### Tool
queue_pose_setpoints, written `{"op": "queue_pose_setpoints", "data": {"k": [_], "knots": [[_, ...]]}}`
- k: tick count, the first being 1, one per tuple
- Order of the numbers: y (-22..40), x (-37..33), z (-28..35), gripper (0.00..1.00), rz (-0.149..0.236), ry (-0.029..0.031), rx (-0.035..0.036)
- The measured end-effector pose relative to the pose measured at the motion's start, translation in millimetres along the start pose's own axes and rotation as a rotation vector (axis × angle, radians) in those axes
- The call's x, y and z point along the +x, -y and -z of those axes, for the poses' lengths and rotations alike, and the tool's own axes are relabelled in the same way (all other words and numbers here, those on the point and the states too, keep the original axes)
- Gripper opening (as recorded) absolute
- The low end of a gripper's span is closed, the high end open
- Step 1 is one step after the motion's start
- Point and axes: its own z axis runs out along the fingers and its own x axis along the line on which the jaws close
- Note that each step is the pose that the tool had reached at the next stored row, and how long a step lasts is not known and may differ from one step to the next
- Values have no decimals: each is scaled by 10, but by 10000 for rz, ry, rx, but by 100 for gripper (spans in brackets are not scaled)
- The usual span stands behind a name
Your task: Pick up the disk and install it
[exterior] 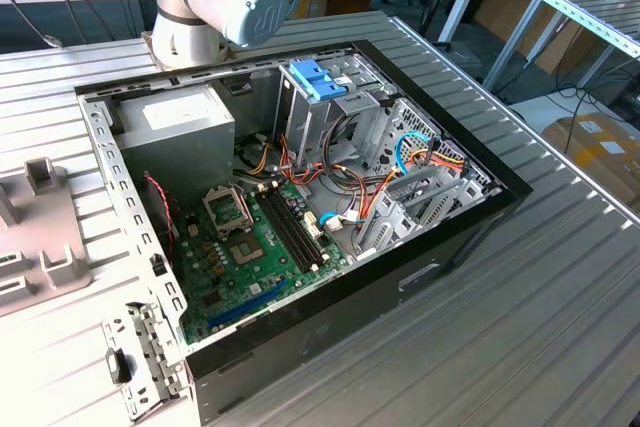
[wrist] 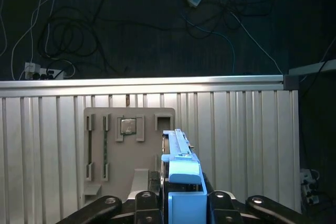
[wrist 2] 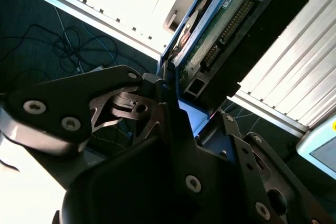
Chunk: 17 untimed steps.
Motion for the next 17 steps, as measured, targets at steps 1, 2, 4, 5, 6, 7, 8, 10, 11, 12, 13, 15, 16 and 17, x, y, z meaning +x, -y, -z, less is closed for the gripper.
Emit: {"op": "queue_pose_setpoints", "data": {"k": [1,2,4,5,6,7,8,10,11,12,13,15,16,17], "knots": [[0,0,0,37,0,0,0],[0,0,3,37,0,-1,-1],[0,3,4,37,0,-1,-2],[0,4,4,37,0,-1,-2],[0,6,4,37,0,-1,-2],[0,10,4,37,1,-1,-1],[0,13,4,37,1,-1,-2],[1,22,4,37,0,-1,-1],[0,27,5,37,0,-1,-2],[1,33,5,37,0,-1,-2],[1,38,5,37,0,-1,-2],[2,55,6,37,0,-1,-1],[2,60,6,37,0,-1,-1],[2,66,6,37,0,-1,-1]]}}
